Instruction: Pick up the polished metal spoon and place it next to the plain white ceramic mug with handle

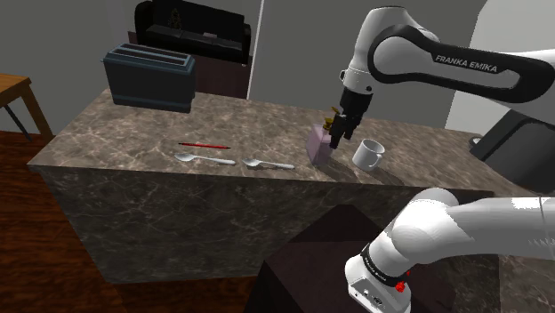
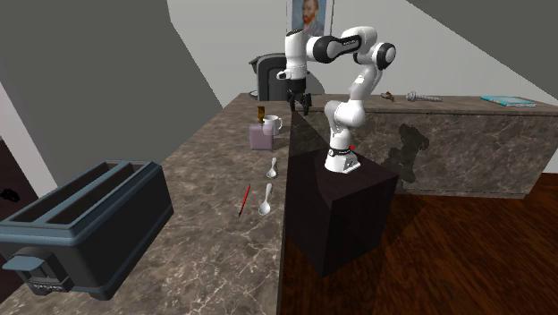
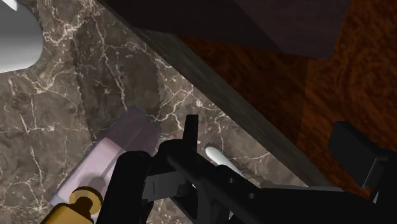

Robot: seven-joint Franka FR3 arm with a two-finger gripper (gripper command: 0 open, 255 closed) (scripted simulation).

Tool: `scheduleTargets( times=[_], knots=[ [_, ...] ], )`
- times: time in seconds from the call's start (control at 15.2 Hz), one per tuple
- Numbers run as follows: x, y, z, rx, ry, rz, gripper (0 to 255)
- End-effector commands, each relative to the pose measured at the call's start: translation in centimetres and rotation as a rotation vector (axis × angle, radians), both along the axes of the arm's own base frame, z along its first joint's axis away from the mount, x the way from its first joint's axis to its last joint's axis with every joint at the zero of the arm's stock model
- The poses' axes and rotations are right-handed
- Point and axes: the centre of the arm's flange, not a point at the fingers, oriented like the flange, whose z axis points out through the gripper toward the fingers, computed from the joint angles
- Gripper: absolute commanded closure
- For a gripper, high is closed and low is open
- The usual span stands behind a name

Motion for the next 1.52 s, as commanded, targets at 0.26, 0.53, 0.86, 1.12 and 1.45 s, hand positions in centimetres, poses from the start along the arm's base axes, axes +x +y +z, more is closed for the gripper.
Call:
scheduleTargets(
  times=[0.26,0.53,0.86,1.12,1.45],
  knots=[
    [4.6,2.6,-1.6,-0.021,0.005,0.081,0],
    [9.0,5.5,-3.3,-0.041,0.01,0.162,0],
    [14.1,9.6,-5.5,-0.067,0.016,0.263,0],
    [17.9,13.2,-7.4,-0.088,0.021,0.343,0],
    [22.1,18.1,-9.9,-0.113,0.027,0.444,0]
  ],
)
